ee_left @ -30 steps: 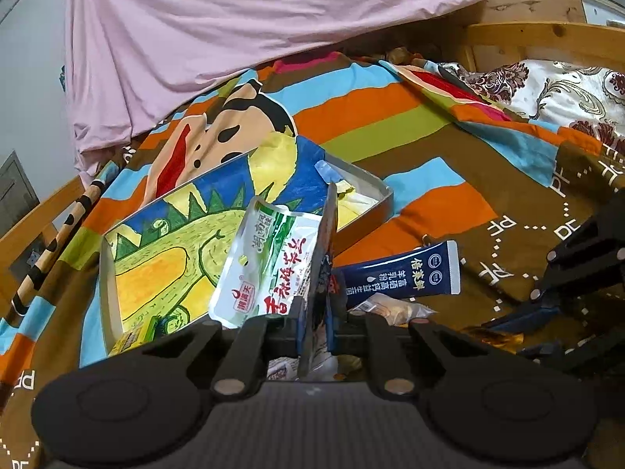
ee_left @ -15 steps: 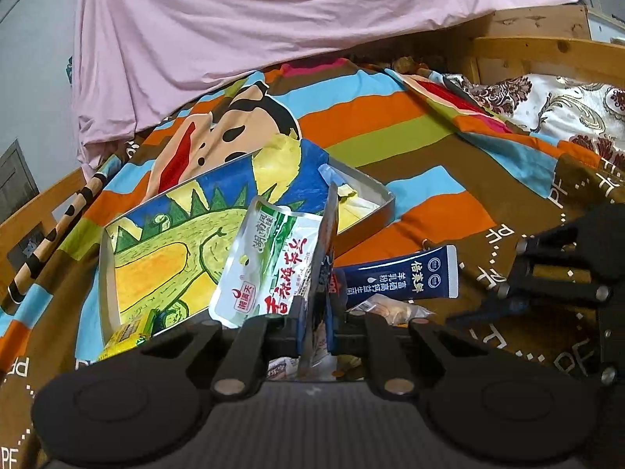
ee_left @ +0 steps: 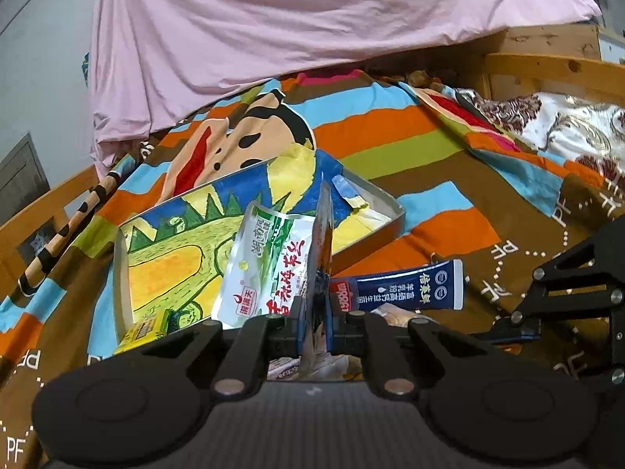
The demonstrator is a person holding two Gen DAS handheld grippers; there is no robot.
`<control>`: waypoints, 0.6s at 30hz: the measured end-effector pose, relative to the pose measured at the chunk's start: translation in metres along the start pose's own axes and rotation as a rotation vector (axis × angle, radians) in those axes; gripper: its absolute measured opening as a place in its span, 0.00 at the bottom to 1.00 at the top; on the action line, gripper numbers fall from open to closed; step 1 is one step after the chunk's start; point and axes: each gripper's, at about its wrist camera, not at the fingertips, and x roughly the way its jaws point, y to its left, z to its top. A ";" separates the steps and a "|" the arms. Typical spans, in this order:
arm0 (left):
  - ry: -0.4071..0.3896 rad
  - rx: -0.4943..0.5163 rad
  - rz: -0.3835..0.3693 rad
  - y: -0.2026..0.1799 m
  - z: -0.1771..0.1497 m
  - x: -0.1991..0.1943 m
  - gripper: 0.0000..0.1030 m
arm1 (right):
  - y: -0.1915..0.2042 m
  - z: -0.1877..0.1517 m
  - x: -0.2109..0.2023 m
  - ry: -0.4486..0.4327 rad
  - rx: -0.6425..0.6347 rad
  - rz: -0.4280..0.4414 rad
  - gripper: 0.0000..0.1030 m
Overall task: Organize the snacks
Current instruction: 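Lower both held packets into the dinosaur tray and open both tools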
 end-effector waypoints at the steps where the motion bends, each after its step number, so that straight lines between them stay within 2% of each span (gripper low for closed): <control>1: -0.003 -0.004 0.005 0.001 0.001 -0.002 0.09 | -0.001 0.000 -0.001 0.002 0.008 -0.003 0.17; 11: -0.030 -0.081 0.103 0.018 0.018 -0.013 0.09 | -0.027 0.011 -0.010 0.009 0.157 -0.074 0.17; 18: -0.031 -0.170 0.122 0.043 0.041 0.010 0.09 | -0.071 0.035 0.009 0.000 0.302 -0.094 0.17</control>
